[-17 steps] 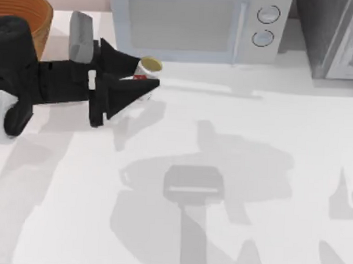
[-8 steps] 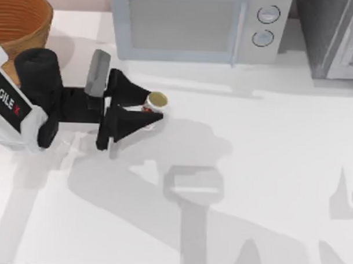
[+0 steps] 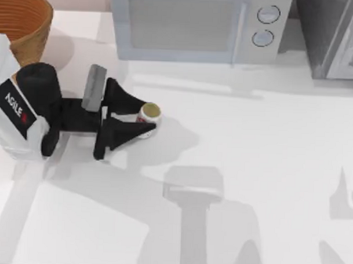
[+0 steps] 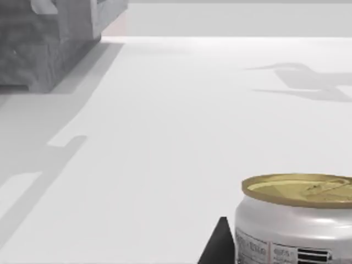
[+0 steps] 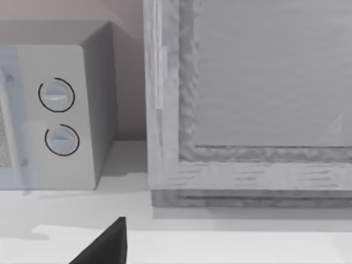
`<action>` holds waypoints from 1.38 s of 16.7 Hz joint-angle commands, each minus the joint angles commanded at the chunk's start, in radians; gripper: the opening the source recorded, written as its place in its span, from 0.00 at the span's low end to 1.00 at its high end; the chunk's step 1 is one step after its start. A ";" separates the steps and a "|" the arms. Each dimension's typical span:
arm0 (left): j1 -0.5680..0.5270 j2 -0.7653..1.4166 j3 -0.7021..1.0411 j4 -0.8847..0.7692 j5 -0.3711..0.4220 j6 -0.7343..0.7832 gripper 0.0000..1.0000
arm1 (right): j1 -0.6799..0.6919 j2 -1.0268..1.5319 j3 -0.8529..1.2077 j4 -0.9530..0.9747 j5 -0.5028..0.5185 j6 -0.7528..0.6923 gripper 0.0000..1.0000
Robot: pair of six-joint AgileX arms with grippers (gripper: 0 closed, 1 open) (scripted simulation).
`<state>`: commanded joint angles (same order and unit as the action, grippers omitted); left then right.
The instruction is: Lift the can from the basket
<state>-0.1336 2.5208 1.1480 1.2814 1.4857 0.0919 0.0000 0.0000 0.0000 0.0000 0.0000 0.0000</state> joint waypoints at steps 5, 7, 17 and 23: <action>0.000 0.000 0.000 0.000 0.000 0.000 0.08 | 0.000 0.000 0.000 0.000 0.000 0.000 1.00; 0.000 0.000 0.000 0.000 0.000 0.000 0.23 | 0.000 0.000 0.000 0.000 0.000 0.000 1.00; 0.000 0.000 0.000 0.000 0.000 0.000 0.98 | 0.000 0.000 0.000 0.000 0.000 0.000 1.00; 0.000 0.000 0.000 0.000 0.000 0.000 1.00 | 0.000 0.000 0.000 0.000 0.000 0.000 1.00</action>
